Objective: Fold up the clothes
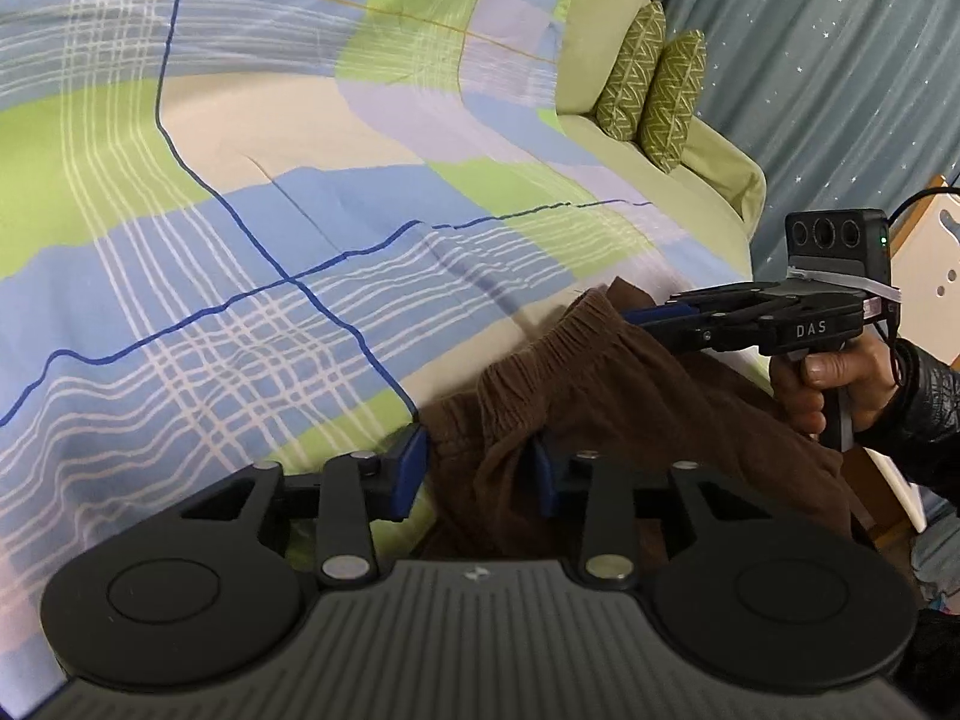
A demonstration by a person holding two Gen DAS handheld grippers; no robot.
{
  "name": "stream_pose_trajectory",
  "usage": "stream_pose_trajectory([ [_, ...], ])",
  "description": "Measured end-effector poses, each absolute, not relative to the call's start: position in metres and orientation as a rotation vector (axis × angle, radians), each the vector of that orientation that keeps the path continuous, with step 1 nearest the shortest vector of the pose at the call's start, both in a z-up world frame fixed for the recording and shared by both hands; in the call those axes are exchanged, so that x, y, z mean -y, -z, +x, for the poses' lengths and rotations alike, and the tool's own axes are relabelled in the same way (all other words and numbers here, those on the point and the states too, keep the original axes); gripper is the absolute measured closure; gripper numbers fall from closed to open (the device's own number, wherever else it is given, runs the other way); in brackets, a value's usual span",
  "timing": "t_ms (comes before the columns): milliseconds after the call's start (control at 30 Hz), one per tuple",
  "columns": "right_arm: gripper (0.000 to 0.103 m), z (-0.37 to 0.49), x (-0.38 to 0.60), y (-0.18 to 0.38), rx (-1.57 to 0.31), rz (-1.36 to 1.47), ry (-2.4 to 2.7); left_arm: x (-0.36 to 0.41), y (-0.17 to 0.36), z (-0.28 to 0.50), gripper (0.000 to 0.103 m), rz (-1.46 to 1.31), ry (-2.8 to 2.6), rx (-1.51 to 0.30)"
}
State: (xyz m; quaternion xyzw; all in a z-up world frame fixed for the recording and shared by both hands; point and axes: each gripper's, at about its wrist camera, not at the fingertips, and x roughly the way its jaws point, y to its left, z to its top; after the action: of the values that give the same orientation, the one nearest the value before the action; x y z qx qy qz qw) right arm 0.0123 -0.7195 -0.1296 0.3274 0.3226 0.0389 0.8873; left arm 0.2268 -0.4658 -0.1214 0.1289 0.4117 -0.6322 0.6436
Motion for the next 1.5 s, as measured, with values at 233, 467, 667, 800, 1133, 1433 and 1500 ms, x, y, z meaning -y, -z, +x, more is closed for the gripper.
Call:
stream_pose_trajectory([
  [233, 0.102, 0.002, 0.707, 0.107, -0.658, 0.618, -0.13, 0.414, 0.077, 0.167, 0.074, 0.244, 1.396, -0.759],
  [467, 0.101, 0.007, 0.69, 0.087, -0.683, 0.554, -0.199, 0.39, 0.091, 0.165, 0.074, 0.184, 1.257, -0.856],
  [667, 0.089, 0.026, 0.688, 0.107, -0.707, 0.58, -0.163, 0.401, 0.11, 0.193, 0.074, 0.136, 1.242, -0.895],
  [800, 0.067, 0.007, 0.691, 0.109, -0.714, 0.629, -0.14, 0.402, 0.116, 0.199, 0.074, 0.108, 1.25, -0.918],
  [1133, 0.095, -0.029, 0.693, 0.116, -0.748, 0.724, -0.136, 0.386, 0.096, 0.178, 0.074, 0.098, 1.212, -0.893],
  [1433, 0.074, -0.036, 0.684, 0.093, -0.732, 0.613, -0.09, 0.373, 0.091, 0.17, 0.068, 0.128, 1.142, -0.895],
  [1500, 0.07, -0.048, 0.674, 0.074, -0.71, 0.54, -0.089, 0.362, 0.084, 0.16, 0.06, 0.157, 1.131, -0.862],
])
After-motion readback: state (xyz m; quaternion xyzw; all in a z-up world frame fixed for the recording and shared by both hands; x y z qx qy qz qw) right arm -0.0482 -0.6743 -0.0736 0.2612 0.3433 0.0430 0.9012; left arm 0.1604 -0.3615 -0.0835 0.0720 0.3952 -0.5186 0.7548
